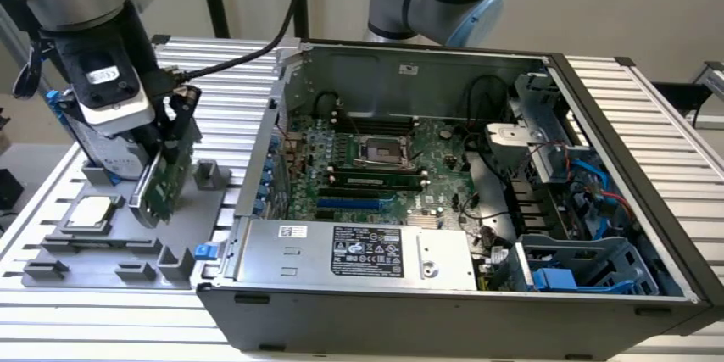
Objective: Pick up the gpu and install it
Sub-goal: 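Pick up the gpu and move the gpu toward the slot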
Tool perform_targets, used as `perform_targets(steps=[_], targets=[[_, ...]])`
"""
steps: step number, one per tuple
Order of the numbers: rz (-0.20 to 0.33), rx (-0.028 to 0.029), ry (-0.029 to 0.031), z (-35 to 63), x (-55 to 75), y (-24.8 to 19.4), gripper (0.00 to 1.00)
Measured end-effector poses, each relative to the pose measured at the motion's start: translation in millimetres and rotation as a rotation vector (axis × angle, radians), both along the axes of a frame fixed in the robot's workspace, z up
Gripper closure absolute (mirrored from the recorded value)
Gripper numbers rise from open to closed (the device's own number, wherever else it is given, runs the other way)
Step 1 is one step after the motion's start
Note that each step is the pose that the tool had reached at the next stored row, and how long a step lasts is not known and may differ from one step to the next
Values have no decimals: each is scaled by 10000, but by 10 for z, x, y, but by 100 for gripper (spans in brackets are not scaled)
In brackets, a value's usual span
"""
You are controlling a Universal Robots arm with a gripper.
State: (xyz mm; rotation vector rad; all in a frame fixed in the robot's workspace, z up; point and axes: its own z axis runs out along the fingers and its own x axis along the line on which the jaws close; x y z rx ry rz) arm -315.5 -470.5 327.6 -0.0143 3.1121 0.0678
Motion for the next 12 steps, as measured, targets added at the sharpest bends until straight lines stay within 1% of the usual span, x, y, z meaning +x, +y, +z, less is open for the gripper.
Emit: perform_targets(steps=[3, 6, 12], targets=[[0, 0, 4, 135, 57, 0, 74], [0, 0, 10, 271, 148, 0, 74], [0, 0, 39, 544, 403, 0, 74]])
